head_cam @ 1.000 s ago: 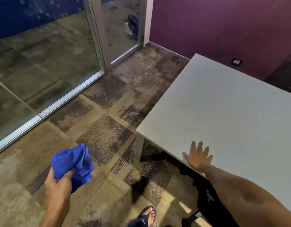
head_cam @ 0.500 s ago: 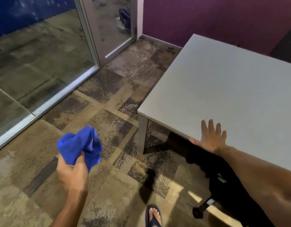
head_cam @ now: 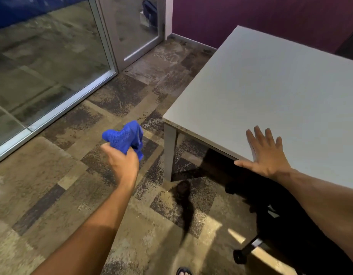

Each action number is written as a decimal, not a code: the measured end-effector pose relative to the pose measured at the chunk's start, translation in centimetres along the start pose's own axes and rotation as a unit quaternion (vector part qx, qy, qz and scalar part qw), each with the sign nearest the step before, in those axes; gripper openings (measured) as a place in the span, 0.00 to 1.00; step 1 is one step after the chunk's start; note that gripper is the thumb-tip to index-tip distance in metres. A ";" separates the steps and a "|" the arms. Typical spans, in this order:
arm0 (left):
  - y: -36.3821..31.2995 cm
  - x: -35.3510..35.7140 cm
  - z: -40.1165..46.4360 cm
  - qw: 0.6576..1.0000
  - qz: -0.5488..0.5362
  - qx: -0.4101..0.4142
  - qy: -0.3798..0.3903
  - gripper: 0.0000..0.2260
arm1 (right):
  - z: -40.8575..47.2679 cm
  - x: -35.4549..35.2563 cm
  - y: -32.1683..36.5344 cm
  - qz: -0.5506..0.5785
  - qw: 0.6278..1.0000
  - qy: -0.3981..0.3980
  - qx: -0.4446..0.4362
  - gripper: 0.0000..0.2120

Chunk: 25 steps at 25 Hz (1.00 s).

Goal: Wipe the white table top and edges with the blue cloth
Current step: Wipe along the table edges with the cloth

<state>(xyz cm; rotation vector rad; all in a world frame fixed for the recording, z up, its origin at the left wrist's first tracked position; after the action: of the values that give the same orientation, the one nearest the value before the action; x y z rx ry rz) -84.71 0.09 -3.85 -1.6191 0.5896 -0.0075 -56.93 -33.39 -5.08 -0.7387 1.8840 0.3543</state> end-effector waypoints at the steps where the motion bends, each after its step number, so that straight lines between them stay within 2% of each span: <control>1: -0.2 1.0 0.0 1.000 -0.016 0.010 0.003 0.17 | 0.1 0.1 0.0 0.000 1.000 -0.006 0.003 0.58; 3: -0.8 3.1 0.2 0.999 -0.045 0.018 0.013 0.23 | 0.0 0.1 0.0 -0.004 1.000 -0.009 0.007 0.58; 5: -1.5 5.1 0.4 0.998 -0.058 0.015 0.026 0.34 | -0.2 -0.2 0.1 -0.002 1.000 -0.009 0.006 0.58; 7: -1.9 6.9 0.5 0.997 -0.059 0.000 0.038 0.39 | -0.3 -0.3 0.2 -0.001 1.000 -0.005 0.007 0.57; 13: -2.5 11.5 1.0 0.992 -0.103 -0.044 0.049 0.37 | -0.4 -0.5 0.4 -0.015 1.000 0.001 0.019 0.57; 18: -4.1 14.8 0.6 0.986 -0.107 0.009 0.130 0.37 | -0.4 -0.5 0.5 -0.022 0.999 0.004 0.025 0.57; 25: -3.2 15.9 0.2 0.989 -0.036 0.047 0.133 0.37 | 0.2 0.3 0.1 -0.023 0.999 -0.017 0.024 0.55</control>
<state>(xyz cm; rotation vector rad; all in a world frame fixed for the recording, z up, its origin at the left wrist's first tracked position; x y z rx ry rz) -69.72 -5.62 -6.25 -1.5576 0.7231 -0.3040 -56.89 -33.30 -5.43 -0.7371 1.8347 0.2894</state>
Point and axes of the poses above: each hand's wrist, its own z-axis towards the middle knuckle, its own x-axis out of the palm, y = z × x, the point moved 2 cm from there along z, towards the middle knuckle, and after that the axes turned 12 degrees about y, right-handed, at the moved point
